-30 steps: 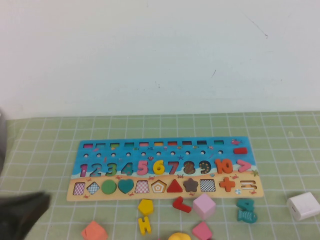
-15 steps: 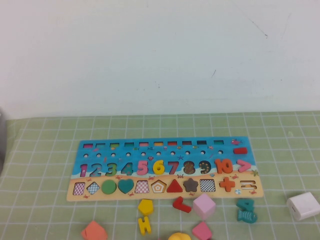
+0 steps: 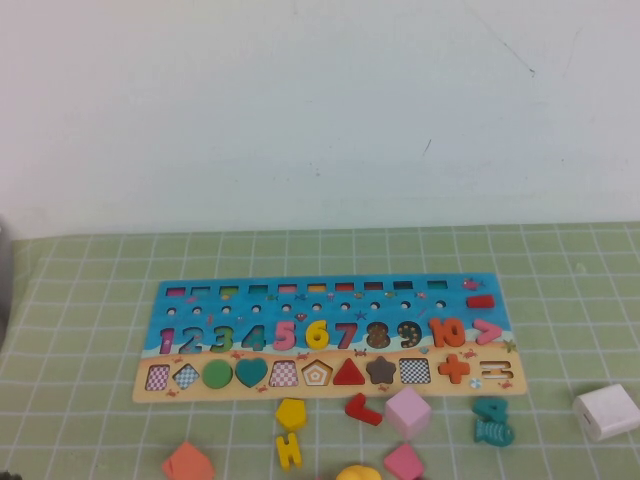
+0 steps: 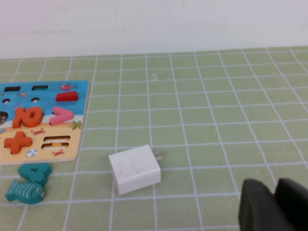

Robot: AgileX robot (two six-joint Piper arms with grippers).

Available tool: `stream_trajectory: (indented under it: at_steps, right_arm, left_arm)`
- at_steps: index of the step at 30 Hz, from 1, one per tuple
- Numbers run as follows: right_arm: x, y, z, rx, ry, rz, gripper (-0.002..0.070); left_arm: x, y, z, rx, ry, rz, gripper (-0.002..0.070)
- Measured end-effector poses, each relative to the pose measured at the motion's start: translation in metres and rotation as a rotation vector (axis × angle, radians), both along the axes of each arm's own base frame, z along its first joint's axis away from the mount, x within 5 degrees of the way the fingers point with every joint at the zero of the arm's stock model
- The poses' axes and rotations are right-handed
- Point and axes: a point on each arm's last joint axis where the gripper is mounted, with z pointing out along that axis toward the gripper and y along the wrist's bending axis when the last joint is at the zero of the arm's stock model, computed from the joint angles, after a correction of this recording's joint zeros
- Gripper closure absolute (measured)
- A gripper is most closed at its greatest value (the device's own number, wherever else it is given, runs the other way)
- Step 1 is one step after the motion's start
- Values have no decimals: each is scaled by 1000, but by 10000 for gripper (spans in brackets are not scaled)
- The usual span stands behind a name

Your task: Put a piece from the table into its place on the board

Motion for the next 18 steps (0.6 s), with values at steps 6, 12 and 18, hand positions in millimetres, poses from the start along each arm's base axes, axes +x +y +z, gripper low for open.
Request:
stream_trajectory:
  at_steps: [6,12,18]
  right_arm:
    - [0,0,0,0,0,0,603]
    - [0,0,0,0,0,0,603]
    - [0,0,0,0,0,0,603]
  left_arm:
    - [7,5,-30,-68,-179,176,676]
    - [6,11,-61,-160,-199,337,676]
    - [7,13,-81,-43,-179,373,676]
